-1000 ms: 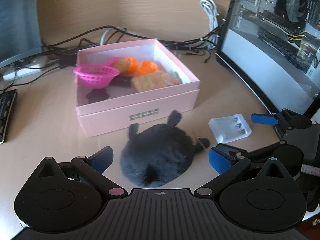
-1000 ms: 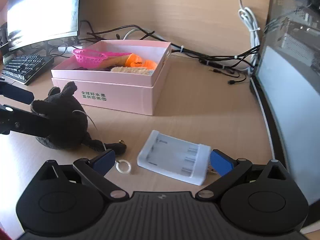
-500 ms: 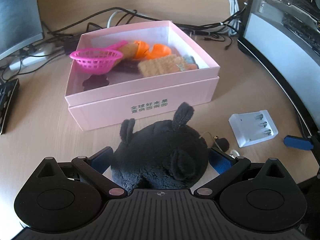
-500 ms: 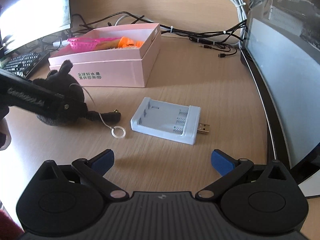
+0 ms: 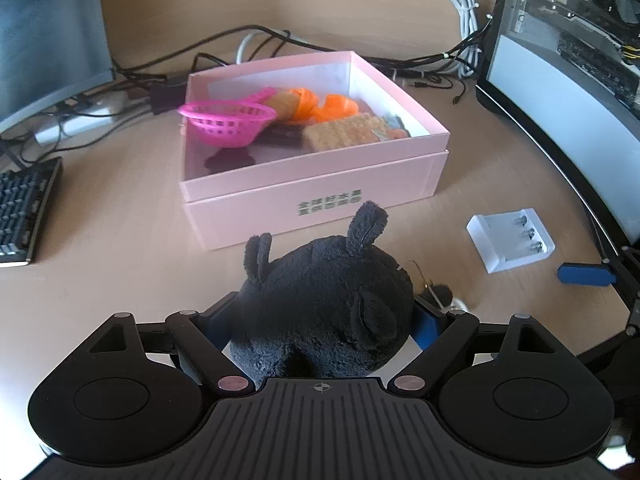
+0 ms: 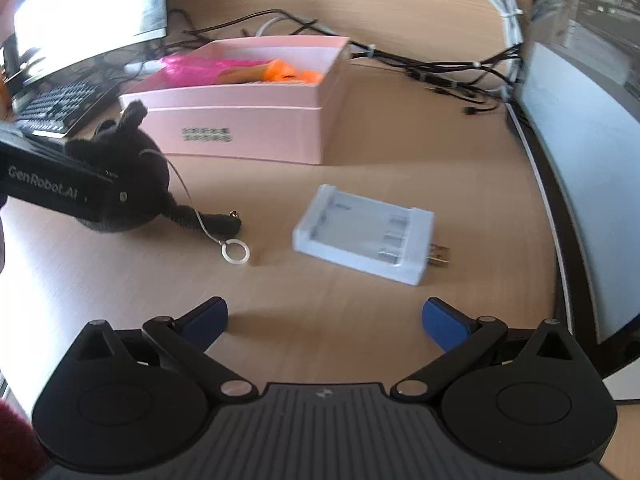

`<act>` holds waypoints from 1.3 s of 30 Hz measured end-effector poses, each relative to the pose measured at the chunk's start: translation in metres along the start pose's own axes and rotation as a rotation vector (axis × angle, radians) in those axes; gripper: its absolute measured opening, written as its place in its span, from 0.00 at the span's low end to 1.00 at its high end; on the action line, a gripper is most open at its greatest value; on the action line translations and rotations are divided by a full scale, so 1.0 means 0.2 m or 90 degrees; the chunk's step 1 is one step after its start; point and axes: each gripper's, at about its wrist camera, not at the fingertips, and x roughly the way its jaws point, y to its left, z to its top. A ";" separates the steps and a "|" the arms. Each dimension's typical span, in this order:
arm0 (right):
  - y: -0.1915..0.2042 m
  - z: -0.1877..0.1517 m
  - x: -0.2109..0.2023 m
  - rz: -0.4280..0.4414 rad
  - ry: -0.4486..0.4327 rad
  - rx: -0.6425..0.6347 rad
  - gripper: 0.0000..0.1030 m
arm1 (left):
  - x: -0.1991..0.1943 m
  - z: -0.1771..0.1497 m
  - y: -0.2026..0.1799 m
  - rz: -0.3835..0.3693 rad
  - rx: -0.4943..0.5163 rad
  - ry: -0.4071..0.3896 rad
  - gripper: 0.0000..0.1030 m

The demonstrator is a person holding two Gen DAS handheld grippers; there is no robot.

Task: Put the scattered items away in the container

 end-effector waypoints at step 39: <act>0.04 0.18 0.14 -0.177 -0.072 0.111 1.00 | -0.11 -0.13 0.18 -0.008 -0.047 0.011 0.87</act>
